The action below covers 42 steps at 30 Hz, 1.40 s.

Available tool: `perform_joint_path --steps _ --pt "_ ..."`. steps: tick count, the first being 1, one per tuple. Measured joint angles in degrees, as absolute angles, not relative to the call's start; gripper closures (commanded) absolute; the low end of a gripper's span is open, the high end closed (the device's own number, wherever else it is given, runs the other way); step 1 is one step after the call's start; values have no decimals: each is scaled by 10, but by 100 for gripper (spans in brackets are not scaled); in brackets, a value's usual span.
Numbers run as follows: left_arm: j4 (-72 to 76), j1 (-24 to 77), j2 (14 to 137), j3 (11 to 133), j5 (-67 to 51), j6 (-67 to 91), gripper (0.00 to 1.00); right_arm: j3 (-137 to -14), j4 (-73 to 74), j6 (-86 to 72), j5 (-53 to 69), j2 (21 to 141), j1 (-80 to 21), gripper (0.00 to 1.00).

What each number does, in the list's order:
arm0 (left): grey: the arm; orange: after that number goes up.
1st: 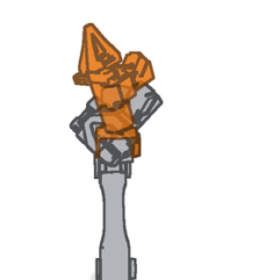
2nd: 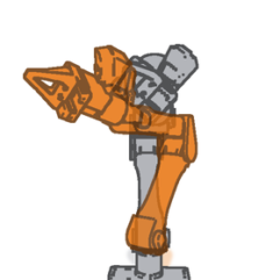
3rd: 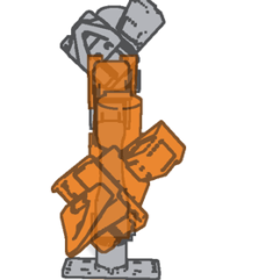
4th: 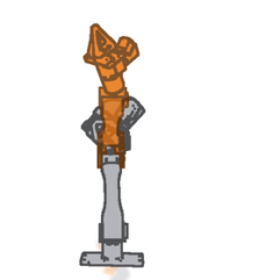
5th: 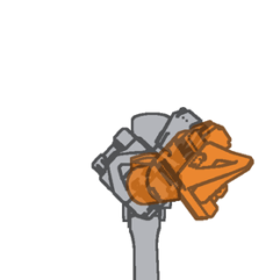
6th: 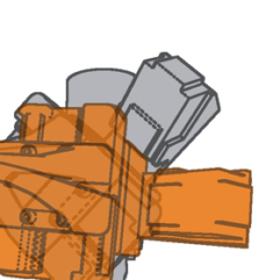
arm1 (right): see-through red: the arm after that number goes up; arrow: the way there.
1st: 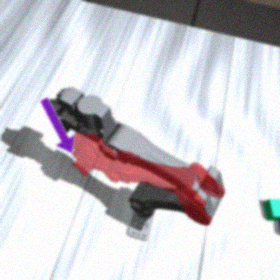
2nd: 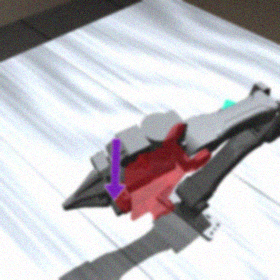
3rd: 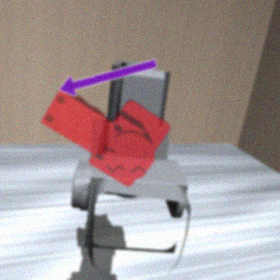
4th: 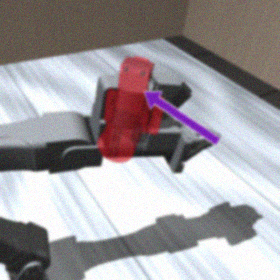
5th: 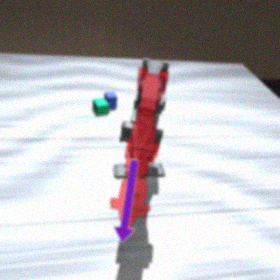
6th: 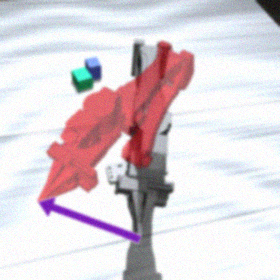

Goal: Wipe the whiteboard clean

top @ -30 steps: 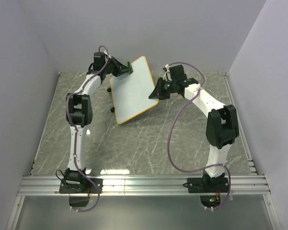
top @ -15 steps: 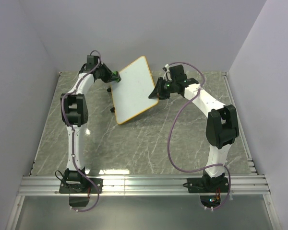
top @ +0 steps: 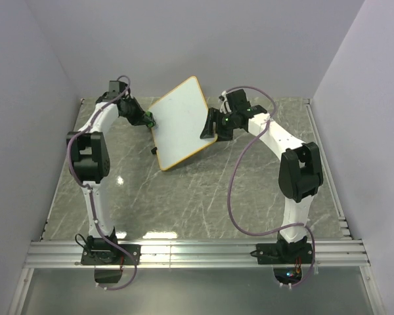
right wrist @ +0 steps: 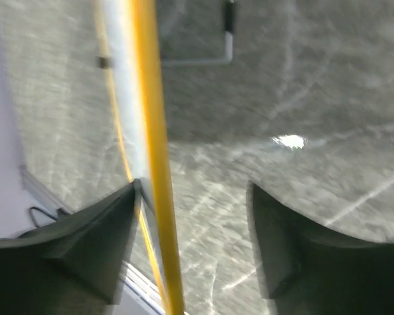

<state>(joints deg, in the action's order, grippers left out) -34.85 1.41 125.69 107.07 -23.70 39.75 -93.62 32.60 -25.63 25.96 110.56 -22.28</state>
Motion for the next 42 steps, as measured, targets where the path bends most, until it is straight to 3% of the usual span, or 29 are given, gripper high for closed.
perform_joint_path --steps 11,16,20,23,25,28,29,42 --pt "-374 -70 1105 1020 -153 389 99 -937 366 -247 204 1102 -231 11" --pt "-403 -91 1051 945 -76 375 87 -926 381 -237 157 1024 -227 11" --pt "-418 -91 1007 788 -37 372 79 -890 382 -229 135 899 -219 10" --pt "-436 -91 983 685 -23 375 66 -829 375 -227 121 779 -215 9" --pt "-450 -91 962 637 -17 376 52 -781 379 -227 117 708 -214 9" --pt "-467 -91 919 605 -13 378 22 -710 397 -230 116 613 -214 7" --pt "-469 -90 904 602 -12 376 1 -692 406 -231 114 590 -214 5" --pt "-571 -59 630 607 5 399 1 -566 511 -284 166 293 -213 4"
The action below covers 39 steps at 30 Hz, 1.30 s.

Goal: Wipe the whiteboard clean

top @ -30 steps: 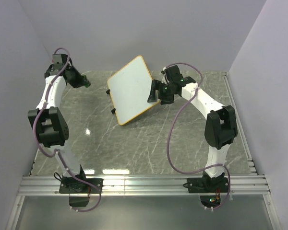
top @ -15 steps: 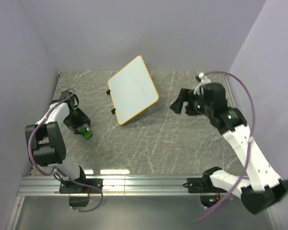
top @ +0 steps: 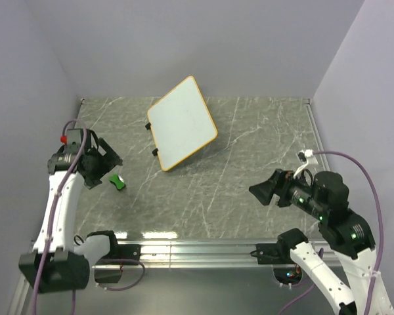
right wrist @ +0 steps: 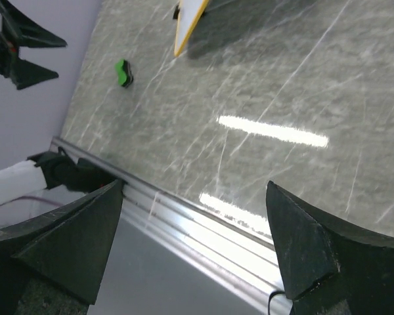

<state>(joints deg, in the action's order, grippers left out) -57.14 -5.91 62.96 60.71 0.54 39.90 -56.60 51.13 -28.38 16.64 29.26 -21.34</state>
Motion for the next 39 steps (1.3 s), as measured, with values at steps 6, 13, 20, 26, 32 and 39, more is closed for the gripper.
perform_joint_path --steps 6,13,20,26,32,39 --pt "-614 -40 537 675 -29 414 1 -560 575 -296 178 223 -213 5" --pt "-625 -40 571 921 -101 432 1 -557 651 -289 172 139 -213 4" --pt "-613 -40 635 1114 -170 448 0 -493 698 -287 183 76 -213 4" --pt "-609 -40 603 1069 -204 463 1 -486 716 -288 189 72 -213 4" --pt "-618 -40 594 1063 -216 459 1 -487 725 -291 187 52 -213 4" --pt "-620 -40 606 1083 -216 439 1 -487 736 -309 185 22 -213 4"
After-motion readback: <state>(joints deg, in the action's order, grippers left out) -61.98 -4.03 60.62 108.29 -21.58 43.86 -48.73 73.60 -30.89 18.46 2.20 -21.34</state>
